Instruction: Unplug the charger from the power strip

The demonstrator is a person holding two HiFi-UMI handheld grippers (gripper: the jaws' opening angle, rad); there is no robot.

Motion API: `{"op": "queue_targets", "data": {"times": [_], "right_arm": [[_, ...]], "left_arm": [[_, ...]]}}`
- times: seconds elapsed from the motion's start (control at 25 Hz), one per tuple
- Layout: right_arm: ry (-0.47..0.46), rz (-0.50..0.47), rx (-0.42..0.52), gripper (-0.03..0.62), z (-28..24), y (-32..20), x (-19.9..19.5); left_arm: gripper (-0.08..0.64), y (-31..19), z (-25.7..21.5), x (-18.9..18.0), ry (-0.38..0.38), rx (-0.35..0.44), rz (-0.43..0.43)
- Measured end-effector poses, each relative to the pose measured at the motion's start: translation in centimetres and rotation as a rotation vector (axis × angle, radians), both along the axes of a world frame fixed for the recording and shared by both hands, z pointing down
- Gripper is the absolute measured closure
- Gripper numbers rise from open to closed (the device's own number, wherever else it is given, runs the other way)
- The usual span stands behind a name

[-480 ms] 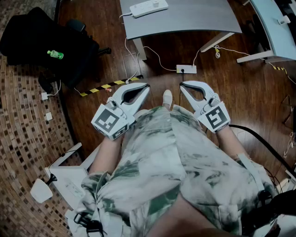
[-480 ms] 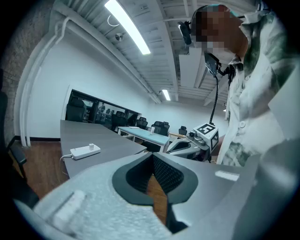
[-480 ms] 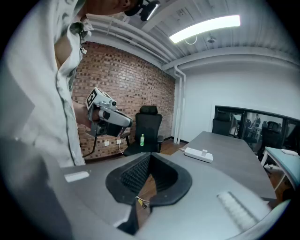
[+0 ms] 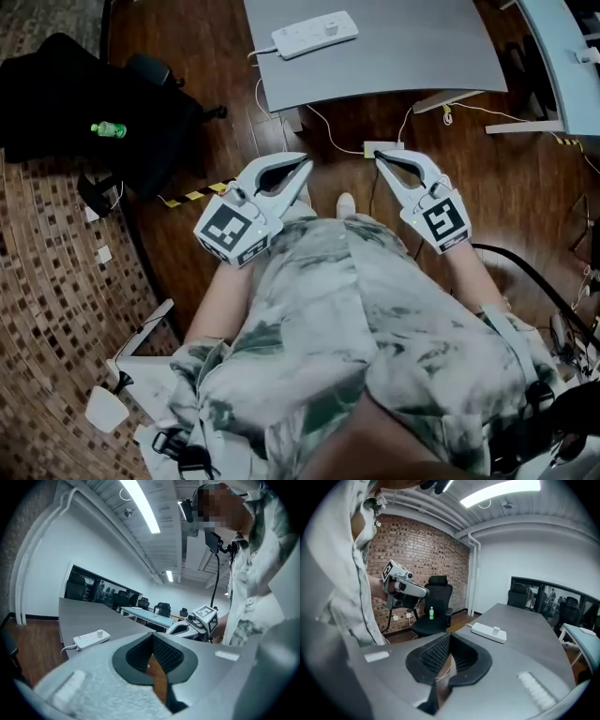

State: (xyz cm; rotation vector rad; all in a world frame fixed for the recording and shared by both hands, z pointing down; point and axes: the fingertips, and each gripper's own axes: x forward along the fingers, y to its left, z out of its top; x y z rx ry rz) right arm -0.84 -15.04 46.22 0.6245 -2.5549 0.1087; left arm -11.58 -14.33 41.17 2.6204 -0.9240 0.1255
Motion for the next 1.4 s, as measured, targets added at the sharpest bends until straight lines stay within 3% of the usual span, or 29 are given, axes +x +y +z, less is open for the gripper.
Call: {"op": "queue_targets", "data": {"times": [0.32,0.76,0.8,0.88,1.16,1.4], "right_arm": [[0.070,0.061,0.046,0.586,1.8,-8.3,-3.2],[0.176,-0.032,-0.014,0.586,9.5,-21.9,-3.9],[0.189,-0.045,-0.023,0.586,10.5,-23.0,-3.7],[0.218,-0.074,-0.037,0.586,12.4,-25.4,-3.6],[0.325,-0.220,-0.067,0.586,18.1,-30.5,-4.8],[0.339,-0.328,-0.084,0.586,20.4,-31.5,-6.2]], "left_arm": [[0.558,-7.0,1.2,-2.9,-0.049,0.018,0.137],[0.557,-18.4,6.8,-2.0,-0.142,-0.070,0.085],[0.549,-19.3,7.6,-1.7,-0.163,-0.083,0.084],[0.460,-21.1,9.4,-1.3,-0.219,-0.113,0.077],[0.419,-27.1,15.3,0.4,-0.399,-0.190,0.103],[0.388,-31.2,19.3,1.2,-0.530,-0.226,0.126]]}}
